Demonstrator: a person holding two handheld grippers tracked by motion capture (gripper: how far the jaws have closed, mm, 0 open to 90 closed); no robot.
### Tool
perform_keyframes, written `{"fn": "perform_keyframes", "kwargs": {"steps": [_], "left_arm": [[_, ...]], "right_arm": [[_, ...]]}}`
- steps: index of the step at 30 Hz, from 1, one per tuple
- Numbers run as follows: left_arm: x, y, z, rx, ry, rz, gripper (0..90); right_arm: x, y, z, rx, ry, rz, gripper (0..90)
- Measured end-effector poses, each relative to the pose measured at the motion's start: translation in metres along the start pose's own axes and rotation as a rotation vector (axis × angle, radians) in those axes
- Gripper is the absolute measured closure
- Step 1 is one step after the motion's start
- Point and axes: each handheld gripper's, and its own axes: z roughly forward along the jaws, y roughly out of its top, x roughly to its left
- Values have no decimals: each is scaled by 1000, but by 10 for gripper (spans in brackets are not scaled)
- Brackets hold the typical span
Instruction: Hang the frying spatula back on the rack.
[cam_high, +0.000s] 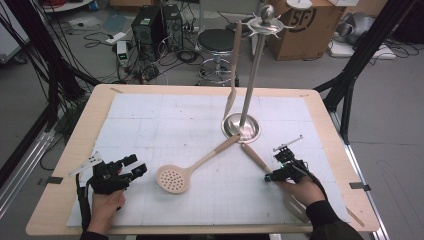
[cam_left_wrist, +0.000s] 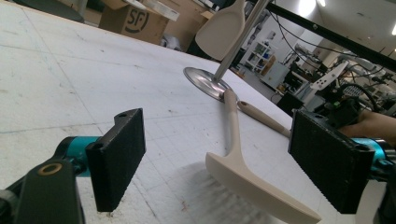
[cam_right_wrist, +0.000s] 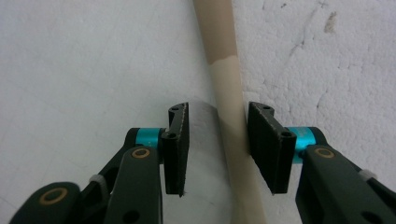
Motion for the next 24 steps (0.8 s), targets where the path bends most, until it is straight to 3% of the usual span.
{"fn": "perform_keyframes", "kwargs": {"steps": [6, 8, 10, 13, 16, 21, 24], "left_arm": [[-2, 0, 1, 5, -3, 2, 195], [-2, 0, 1, 4, -5, 1, 195], [-1, 0, 1, 1, -3, 2, 195], [0, 0, 0, -3, -1, -2, 195], [0, 0, 0, -5, -2, -5, 195], [0, 0, 0, -2, -1, 1, 195], [0, 0, 0, -6, -2, -5, 195]], "right_arm": [[7, 4, 3, 27, -61, -59, 635], [7, 4, 3, 28, -62, -59, 670], [3, 3, 2, 10, -59, -63, 759], [-2, 3, 2, 10, -27, -57, 784], [1, 2, 1, -3, -50, -94, 787], [-17, -11, -1, -100, 67, -5, 788], [-20, -18, -5, -162, 108, 4, 787]]}}
